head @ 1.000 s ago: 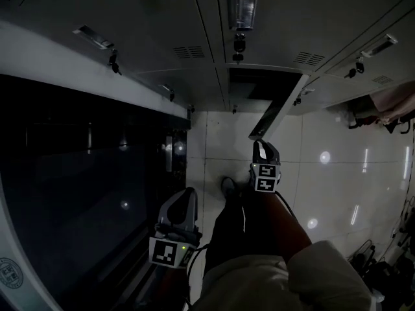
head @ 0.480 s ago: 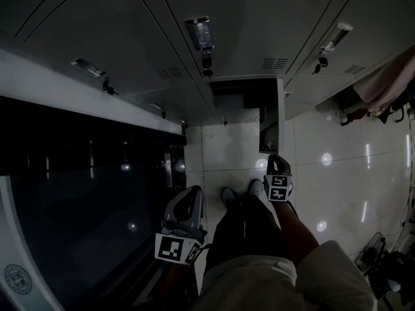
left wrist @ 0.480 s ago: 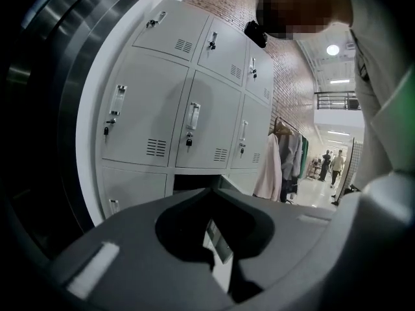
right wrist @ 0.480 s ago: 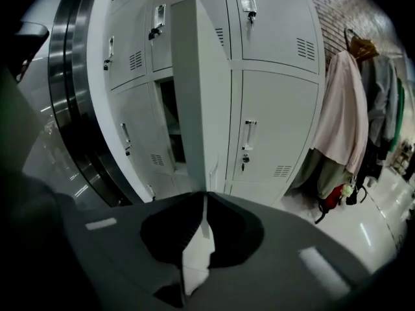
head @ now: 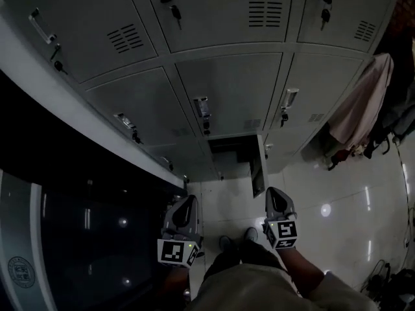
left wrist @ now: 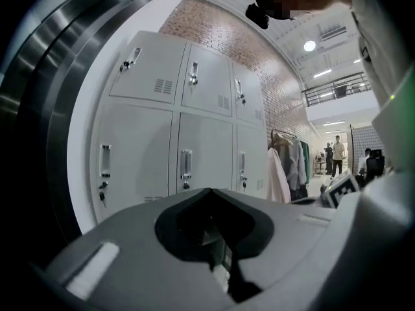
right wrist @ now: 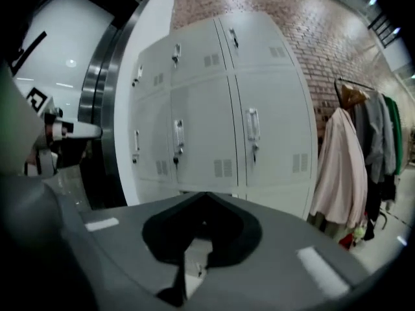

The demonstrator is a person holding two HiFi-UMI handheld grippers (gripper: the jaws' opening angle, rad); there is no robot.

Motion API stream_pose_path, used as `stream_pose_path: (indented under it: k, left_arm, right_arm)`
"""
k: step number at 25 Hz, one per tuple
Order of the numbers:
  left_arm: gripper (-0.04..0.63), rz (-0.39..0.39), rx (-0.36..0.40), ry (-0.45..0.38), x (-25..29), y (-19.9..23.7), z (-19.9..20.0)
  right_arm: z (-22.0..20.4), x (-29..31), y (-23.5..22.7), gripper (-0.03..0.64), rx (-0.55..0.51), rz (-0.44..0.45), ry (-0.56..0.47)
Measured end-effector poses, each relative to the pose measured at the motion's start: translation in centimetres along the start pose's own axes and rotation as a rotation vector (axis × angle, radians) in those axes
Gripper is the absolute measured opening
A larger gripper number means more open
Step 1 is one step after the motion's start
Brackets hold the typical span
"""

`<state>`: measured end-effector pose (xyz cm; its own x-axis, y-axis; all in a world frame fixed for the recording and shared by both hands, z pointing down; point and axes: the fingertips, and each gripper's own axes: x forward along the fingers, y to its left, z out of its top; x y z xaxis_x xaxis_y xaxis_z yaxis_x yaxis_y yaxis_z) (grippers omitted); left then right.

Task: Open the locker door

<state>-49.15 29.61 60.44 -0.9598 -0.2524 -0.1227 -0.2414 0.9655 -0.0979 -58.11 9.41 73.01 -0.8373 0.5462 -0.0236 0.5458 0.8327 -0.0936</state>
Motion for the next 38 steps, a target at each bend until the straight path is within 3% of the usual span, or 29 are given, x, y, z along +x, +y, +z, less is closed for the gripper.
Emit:
stream_pose_path:
  k: [5, 7, 9, 12, 19, 23, 33, 35, 38]
  left_arm:
    - [0.008, -0.01, 0.026, -0.055, 0.3, -1.2, 8.4]
    - [0.008, -0.019, 0.037, -0.072, 0.2, -1.7, 10.9]
    - [0.004, -0.02, 0.049, -0.088, -0.1, -1.9, 13.2]
    - [0.0, -0.016, 0.069, -0.11, -0.9, -2.3, 15.9]
    - [0.001, -0.05, 0.071, -0.12, -2.8, -3.2, 17.4]
    - [0.014, -0.083, 0.067, -0.169, -4.5, -3.8, 18.4]
    - [0.035, -0.171, 0.0, -0.098, -7.2, -6.0, 13.1]
    - [0.111, -0.162, 0.008, -0.103, -9.1, -6.8, 14.5]
    - [0.16, -0.145, 0.035, -0.093, -12.0, -8.1, 17.0]
  right_arm:
    - [18.6, -3.2, 2.7, 0.0, -0.032, 0.052, -0.233]
    - [23.3, -4.8, 3.9, 0.0, -0.044, 0.076, -0.28]
    - [26.0, -6.5, 5.0, 0.0, -0.052, 0.09, -0.252]
    - [27.8, -8.8, 5.8, 0.0, -0.07, 0.083, -0.17]
    - [29.6, -11.0, 6.8, 0.0, -0.058, 0.084, -0.169]
    - [29.2, -12.3, 7.7, 0.0, -0.046, 0.081, -0.143]
    - [25.4, -15.3, 9.3, 0.0, -0.021, 0.073, -0.106]
    - [26.2, -17.1, 10.4, 0.0, -0.02, 0.087, -0.111]
    - [28.7, -20.3, 11.8, 0.0, -0.038, 0.11, -0.136]
